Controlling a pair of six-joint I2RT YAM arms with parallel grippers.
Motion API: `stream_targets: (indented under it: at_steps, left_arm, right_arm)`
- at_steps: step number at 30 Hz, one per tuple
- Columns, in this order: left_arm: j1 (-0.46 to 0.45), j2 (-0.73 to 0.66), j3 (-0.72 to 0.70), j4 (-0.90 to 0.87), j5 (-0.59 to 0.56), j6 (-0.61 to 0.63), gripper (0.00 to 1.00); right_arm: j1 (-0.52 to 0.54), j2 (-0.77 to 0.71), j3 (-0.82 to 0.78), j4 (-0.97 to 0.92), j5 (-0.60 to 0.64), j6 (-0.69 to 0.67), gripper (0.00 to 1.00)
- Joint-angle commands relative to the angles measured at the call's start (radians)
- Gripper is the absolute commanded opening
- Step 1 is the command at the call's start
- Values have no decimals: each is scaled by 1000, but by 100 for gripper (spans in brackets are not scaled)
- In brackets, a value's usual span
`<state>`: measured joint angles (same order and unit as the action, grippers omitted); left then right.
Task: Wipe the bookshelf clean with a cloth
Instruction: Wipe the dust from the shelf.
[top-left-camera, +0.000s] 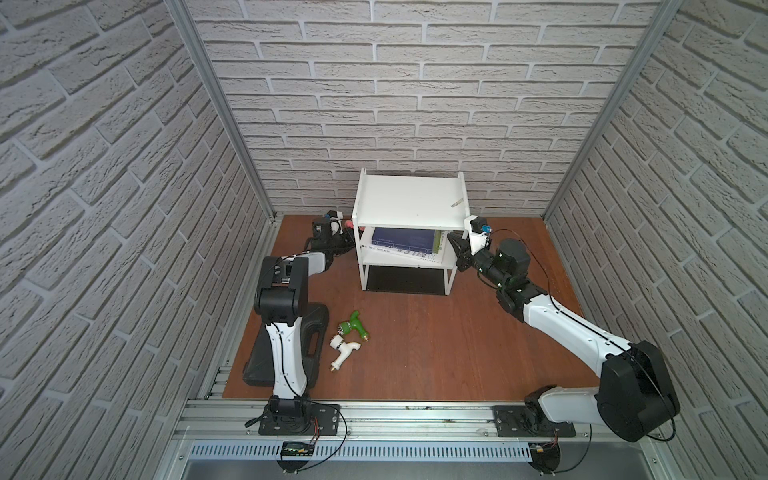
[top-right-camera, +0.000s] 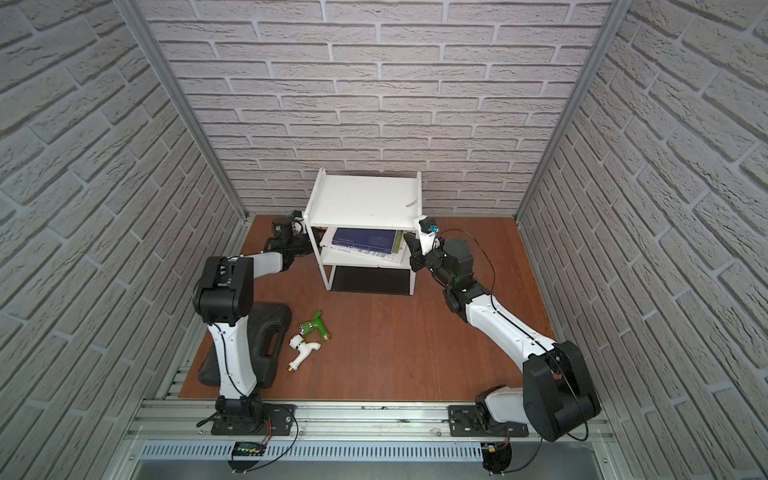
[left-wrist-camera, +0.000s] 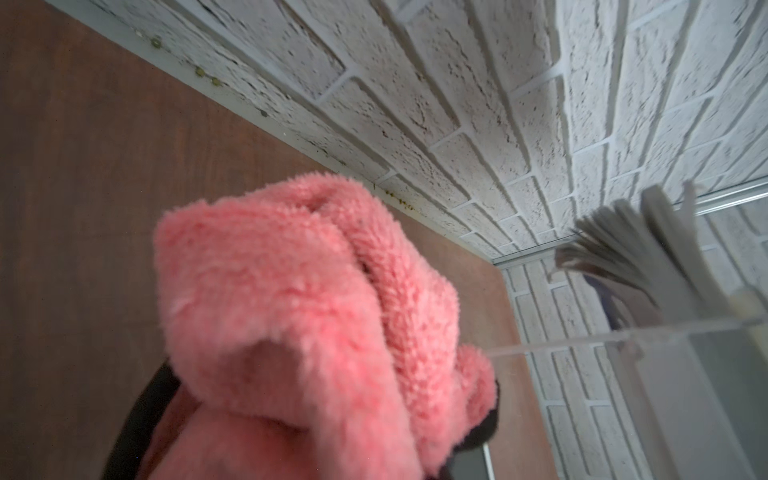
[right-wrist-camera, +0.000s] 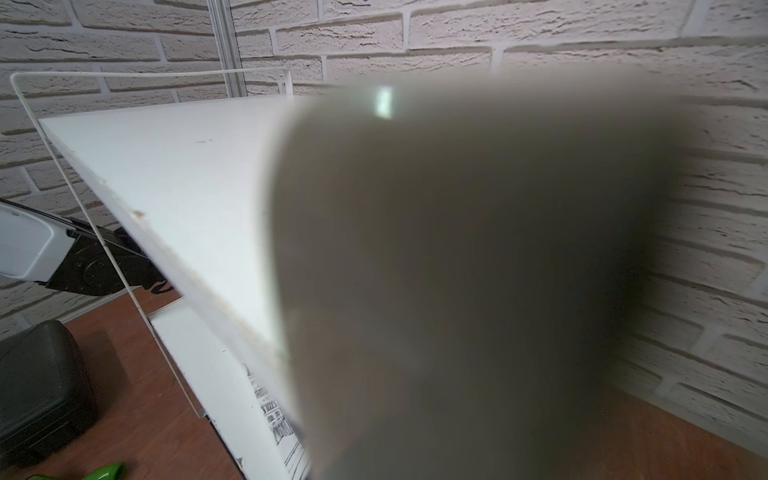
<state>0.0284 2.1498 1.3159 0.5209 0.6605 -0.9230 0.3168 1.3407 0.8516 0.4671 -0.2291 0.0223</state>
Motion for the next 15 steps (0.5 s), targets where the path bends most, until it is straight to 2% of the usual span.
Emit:
stream_targets:
  at_steps: [1, 4, 8, 15]
  left_arm:
    - [14, -29, 20, 258, 49, -115, 0]
    - [-14, -46, 40, 125, 57, -16, 0]
    - [-67, -27, -8, -82, -34, 115, 0]
    - [-84, 1, -148, -28, -30, 96, 0]
  right_arm:
    - [-16, -37, -19, -138, -3, 91, 3]
    - [-16, -33, -26, -131, -4, 102, 3]
    - [-17, -20, -31, -115, -8, 117, 3]
    - [-16, 13, -11, -122, -11, 143, 3]
